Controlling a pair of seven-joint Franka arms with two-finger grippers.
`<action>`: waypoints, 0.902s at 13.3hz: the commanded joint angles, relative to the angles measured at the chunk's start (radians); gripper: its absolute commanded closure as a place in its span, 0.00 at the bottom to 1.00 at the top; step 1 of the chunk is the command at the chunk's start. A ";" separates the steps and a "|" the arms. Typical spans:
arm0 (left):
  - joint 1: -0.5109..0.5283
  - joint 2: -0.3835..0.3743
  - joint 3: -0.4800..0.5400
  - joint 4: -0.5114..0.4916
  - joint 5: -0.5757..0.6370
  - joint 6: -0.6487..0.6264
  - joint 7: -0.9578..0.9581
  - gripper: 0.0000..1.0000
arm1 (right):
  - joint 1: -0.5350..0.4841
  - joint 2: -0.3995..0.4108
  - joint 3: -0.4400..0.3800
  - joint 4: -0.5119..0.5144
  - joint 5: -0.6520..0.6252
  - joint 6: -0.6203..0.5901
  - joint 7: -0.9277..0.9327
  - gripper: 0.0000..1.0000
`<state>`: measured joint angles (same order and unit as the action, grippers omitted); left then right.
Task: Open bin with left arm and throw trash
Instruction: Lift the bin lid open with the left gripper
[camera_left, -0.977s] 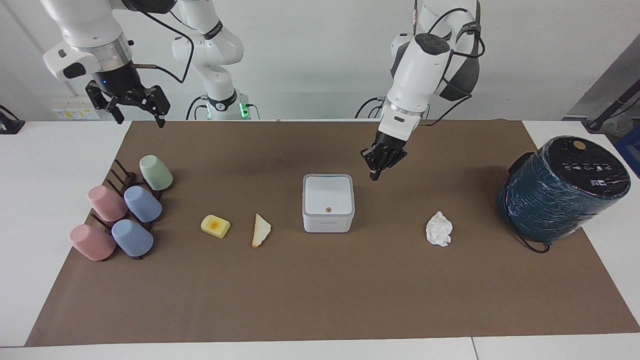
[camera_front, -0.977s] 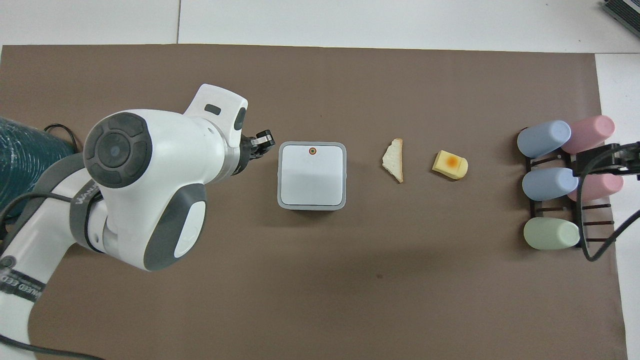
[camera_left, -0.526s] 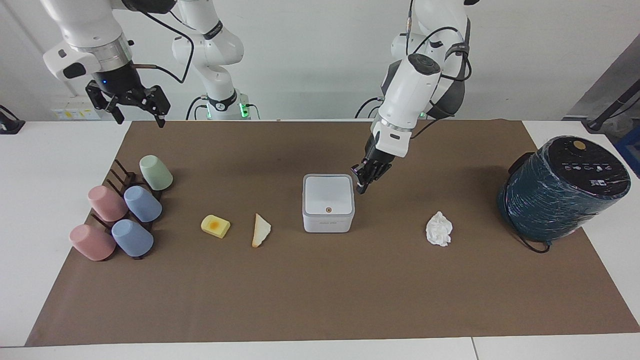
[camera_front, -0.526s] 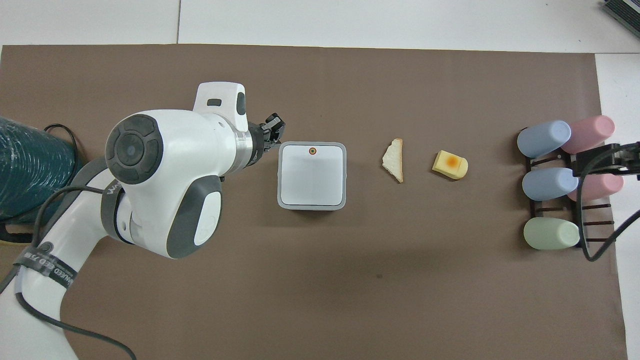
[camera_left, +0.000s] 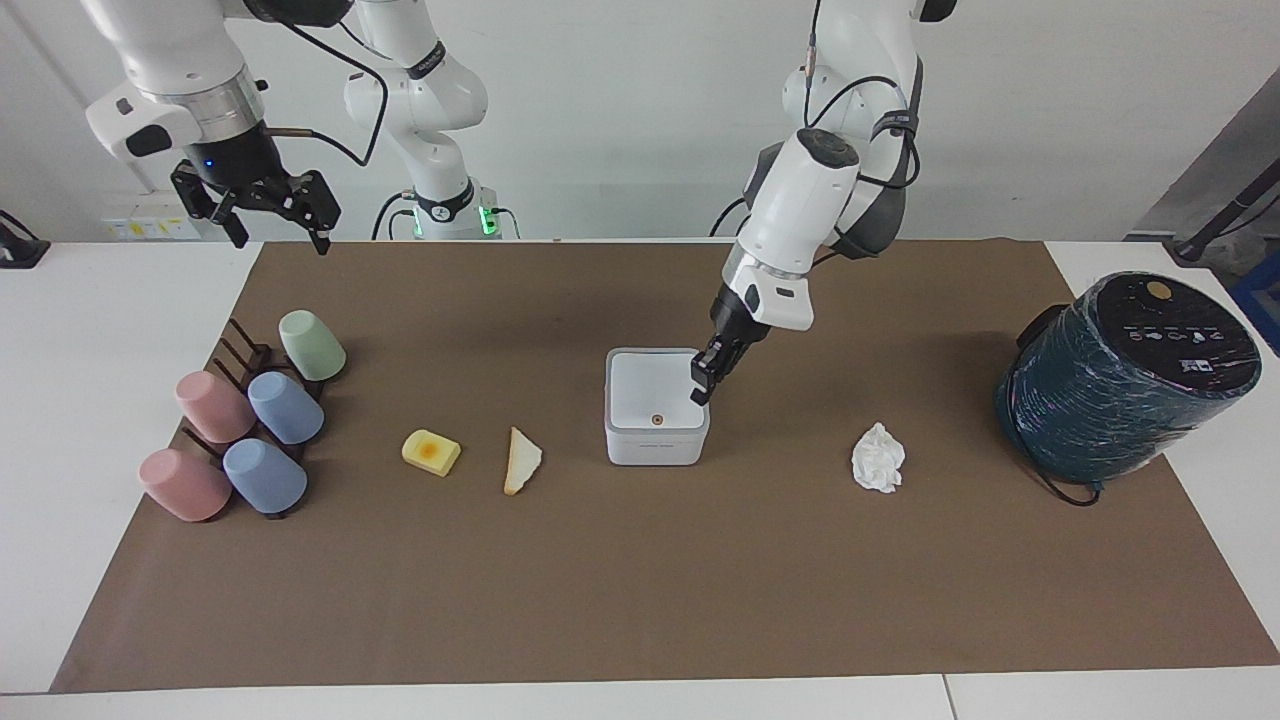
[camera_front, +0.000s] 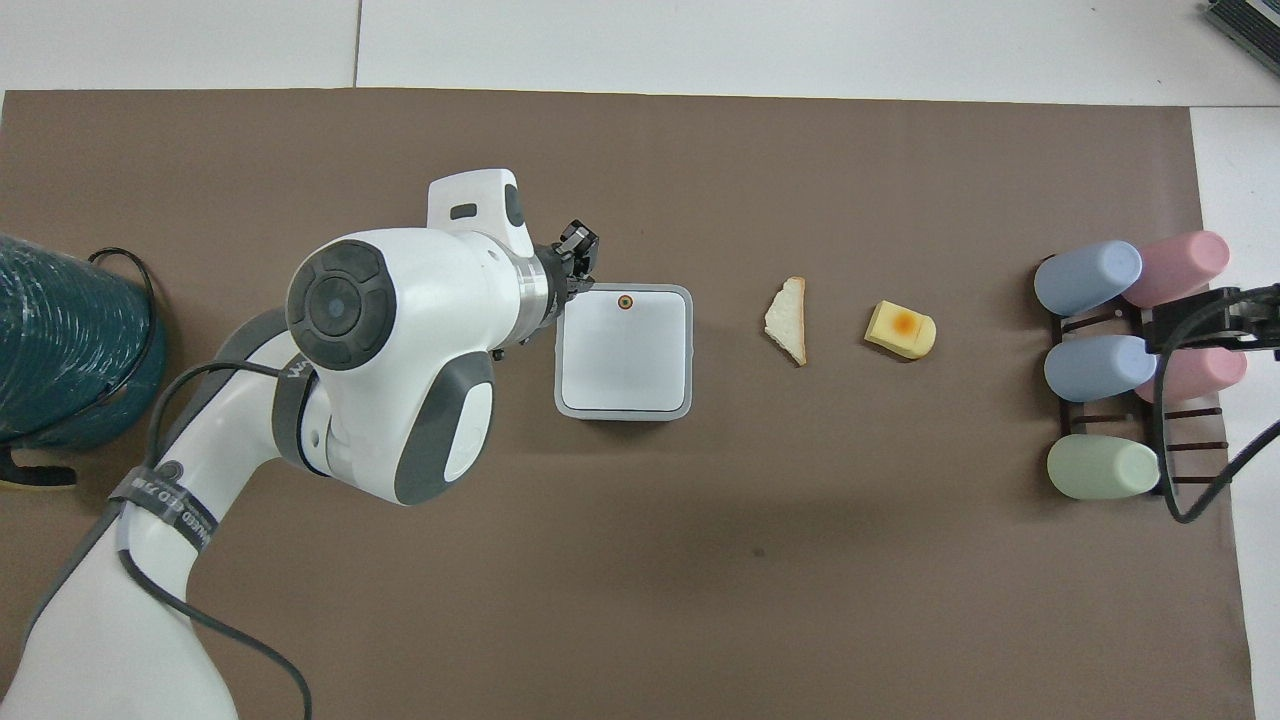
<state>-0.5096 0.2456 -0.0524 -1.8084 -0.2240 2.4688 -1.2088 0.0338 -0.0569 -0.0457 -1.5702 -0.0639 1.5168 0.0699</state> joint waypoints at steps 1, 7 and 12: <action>-0.029 0.040 0.017 0.044 -0.015 0.010 -0.021 1.00 | -0.005 -0.024 0.001 -0.025 0.021 -0.007 -0.024 0.00; -0.041 0.087 0.017 0.043 -0.009 0.028 -0.025 1.00 | -0.005 -0.024 0.001 -0.024 0.019 -0.007 -0.024 0.00; -0.052 0.122 0.019 0.055 -0.009 0.064 -0.026 1.00 | -0.005 -0.024 0.001 -0.025 0.021 -0.007 -0.024 0.00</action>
<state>-0.5404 0.3426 -0.0511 -1.7821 -0.2240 2.5206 -1.2226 0.0338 -0.0571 -0.0457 -1.5708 -0.0638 1.5168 0.0699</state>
